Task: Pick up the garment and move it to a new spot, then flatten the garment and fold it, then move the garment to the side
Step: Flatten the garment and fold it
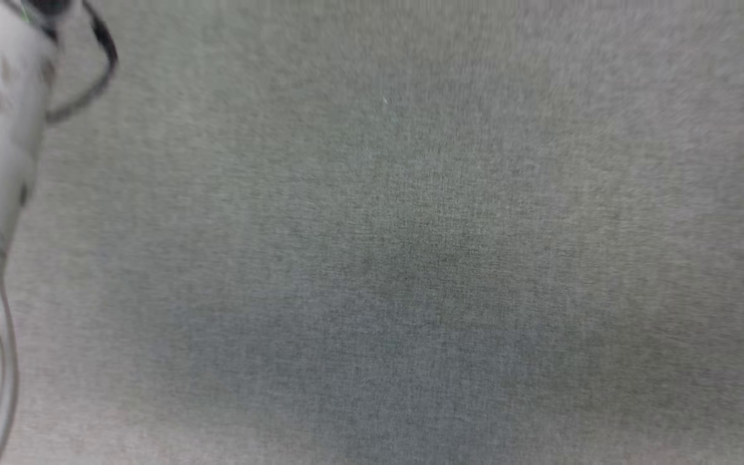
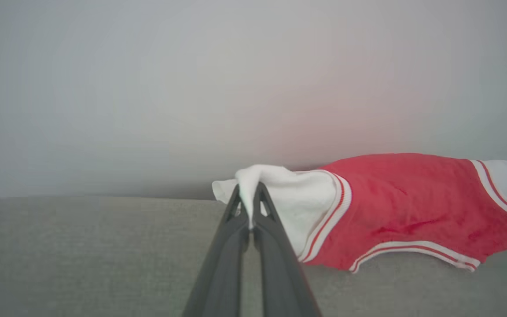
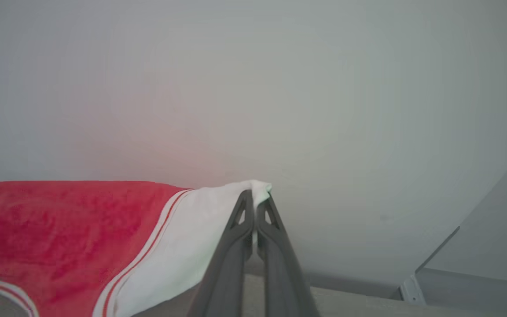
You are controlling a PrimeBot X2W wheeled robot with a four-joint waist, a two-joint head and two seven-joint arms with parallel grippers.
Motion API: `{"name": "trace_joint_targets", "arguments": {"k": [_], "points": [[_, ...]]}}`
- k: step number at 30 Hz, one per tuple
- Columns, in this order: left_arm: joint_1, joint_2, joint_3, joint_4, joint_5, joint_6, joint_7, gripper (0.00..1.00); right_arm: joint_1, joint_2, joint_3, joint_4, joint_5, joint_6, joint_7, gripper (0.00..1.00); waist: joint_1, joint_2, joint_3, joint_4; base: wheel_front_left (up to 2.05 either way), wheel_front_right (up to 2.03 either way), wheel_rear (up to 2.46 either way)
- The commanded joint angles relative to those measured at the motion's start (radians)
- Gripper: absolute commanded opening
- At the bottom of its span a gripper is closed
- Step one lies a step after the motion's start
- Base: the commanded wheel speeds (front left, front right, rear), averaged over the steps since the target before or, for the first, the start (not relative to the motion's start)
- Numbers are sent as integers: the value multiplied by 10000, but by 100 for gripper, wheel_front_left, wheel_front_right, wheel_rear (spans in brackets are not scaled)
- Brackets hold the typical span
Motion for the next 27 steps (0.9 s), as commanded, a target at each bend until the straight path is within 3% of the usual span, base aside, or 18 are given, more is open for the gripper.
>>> {"name": "trace_joint_targets", "arguments": {"k": [1,8,13,19,27], "points": [[554,142,-153,-205,-47,-24,33,0,639,-172,211,-310,562,-10,285,0,0,0,-1217,64,0,0,0],[2498,675,-686,-1503,-284,-23,274,0,3220,-1098,1062,-2410,2571,-10,1907,0,0,0,-2239,56,0,0,0],[4241,1203,-831,-2895,-523,251,321,0,5560,-1854,783,-4252,3750,-10,2820,0,0,0,-2904,70,0,0,0],[6261,2316,-826,-5482,-894,1373,609,0,8123,-2245,-569,-5889,4445,-9,3922,0,0,0,-3477,183,0,0,0],[8739,4178,-521,-9572,-1542,3391,896,0,11010,-2219,-2744,-7987,4336,-10,6066,0,0,0,-3799,249,0,0,0]]}}
